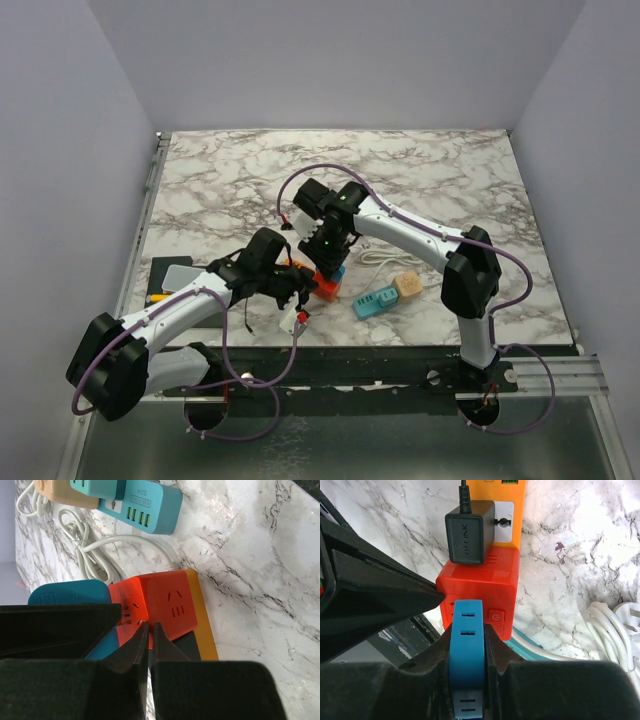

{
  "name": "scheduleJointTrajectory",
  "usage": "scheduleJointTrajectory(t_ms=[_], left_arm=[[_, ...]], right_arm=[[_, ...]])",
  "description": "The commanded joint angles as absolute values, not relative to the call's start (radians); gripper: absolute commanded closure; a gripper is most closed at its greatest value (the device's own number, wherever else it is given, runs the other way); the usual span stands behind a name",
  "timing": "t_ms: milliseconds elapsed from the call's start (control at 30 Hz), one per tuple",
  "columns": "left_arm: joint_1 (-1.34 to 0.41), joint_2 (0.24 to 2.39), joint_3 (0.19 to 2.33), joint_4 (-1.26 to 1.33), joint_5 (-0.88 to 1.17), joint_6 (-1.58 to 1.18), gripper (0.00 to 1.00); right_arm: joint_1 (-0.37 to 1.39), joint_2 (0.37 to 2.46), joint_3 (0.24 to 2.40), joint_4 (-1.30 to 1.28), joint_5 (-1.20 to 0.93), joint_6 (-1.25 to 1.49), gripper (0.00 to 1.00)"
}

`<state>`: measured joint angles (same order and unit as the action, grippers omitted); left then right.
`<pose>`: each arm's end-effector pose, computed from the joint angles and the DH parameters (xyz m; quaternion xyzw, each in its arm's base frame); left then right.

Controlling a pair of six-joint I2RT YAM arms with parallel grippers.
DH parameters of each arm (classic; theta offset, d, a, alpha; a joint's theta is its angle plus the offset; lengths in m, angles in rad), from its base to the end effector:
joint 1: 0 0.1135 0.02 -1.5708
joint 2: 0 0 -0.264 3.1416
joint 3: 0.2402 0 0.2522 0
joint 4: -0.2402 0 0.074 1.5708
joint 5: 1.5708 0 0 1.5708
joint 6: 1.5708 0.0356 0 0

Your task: Insert the plug

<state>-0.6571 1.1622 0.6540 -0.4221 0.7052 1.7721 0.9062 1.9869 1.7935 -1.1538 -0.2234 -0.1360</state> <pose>0.1591 -0.1519 0.2079 0.8728 0.2087 -0.1218 0.4241 0.2422 0.3219 0.2608 -0.5024 0.8503 0.1443 0.0611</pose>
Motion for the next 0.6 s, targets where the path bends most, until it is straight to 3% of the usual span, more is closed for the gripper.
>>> scheduleJointTrajectory(t_ms=[0, 567], left_arm=[[-0.664, 1.169, 0.622, -0.463, 0.647, 1.755, 0.97], [-0.664, 1.16, 0.618, -0.457, 0.641, 1.747, 0.99]], right_arm=[[0.919, 1.988, 1.771, -1.147, -0.213, -0.144, 0.99], [0.92, 2.009, 1.753, -1.166, -0.184, -0.15, 0.99]])
